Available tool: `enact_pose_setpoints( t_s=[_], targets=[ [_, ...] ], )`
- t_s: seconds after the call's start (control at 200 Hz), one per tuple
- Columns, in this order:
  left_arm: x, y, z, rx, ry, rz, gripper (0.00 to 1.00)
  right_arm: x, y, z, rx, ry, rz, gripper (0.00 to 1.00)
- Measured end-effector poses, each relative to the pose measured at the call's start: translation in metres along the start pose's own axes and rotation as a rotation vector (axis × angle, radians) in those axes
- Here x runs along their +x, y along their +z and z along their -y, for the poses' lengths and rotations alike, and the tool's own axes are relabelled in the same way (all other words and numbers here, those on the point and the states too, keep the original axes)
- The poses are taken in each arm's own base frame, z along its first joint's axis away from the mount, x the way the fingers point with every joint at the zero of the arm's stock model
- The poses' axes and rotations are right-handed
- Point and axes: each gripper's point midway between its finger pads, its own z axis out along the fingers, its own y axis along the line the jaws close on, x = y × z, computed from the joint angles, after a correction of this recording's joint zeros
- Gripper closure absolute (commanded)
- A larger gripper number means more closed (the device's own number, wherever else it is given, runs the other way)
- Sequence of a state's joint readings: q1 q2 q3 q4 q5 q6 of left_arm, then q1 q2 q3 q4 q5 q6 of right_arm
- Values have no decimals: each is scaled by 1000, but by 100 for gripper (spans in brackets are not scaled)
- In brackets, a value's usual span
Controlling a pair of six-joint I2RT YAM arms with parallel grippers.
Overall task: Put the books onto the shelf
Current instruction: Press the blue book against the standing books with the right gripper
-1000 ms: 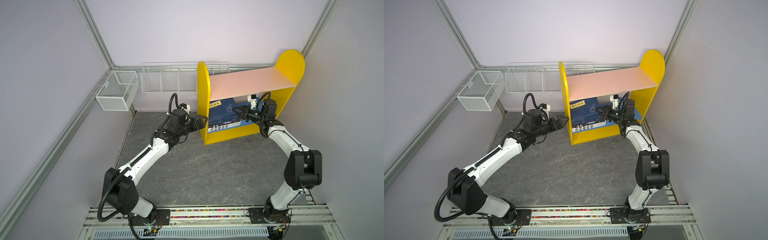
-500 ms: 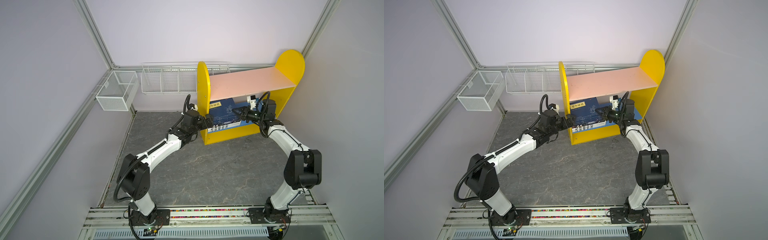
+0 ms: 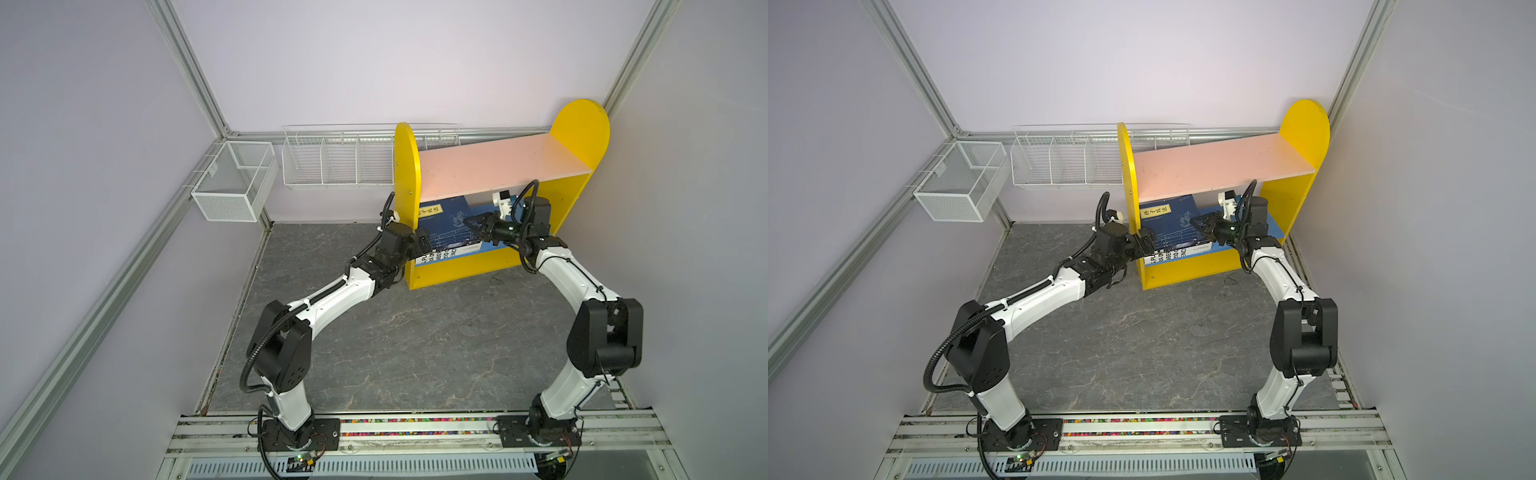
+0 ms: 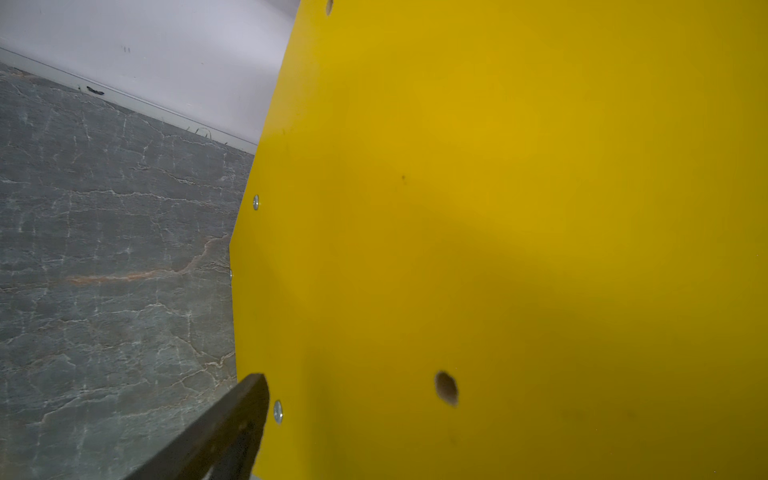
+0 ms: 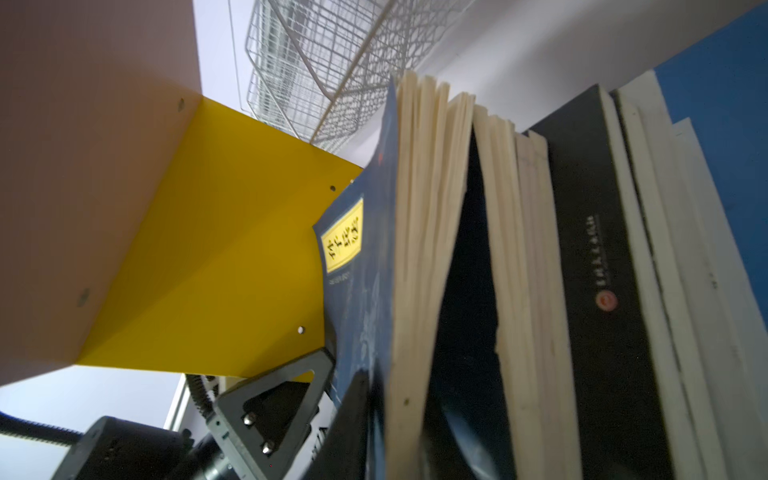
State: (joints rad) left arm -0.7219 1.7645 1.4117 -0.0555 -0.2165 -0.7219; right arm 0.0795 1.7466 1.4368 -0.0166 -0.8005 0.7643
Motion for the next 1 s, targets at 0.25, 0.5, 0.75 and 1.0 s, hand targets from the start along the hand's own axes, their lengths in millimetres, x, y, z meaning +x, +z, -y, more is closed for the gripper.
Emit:
enact_pose_setpoints(
  t_s=[0.25, 0.5, 0.75, 1.0],
  targets=[
    [3, 0, -2, 7, -20, 6, 5, -15, -5, 10, 132, -47, 27, 67],
    [3, -1, -2, 8, -26, 5, 5, -17, -8, 24, 219, -85, 45, 73],
    [5, -7, 4, 61, -4, -18, 4, -20, -10, 28, 251, -113, 61, 74],
    [-18, -37, 29, 182, 16, 23, 4, -28, -11, 26, 264, -128, 86, 55]
  ],
)
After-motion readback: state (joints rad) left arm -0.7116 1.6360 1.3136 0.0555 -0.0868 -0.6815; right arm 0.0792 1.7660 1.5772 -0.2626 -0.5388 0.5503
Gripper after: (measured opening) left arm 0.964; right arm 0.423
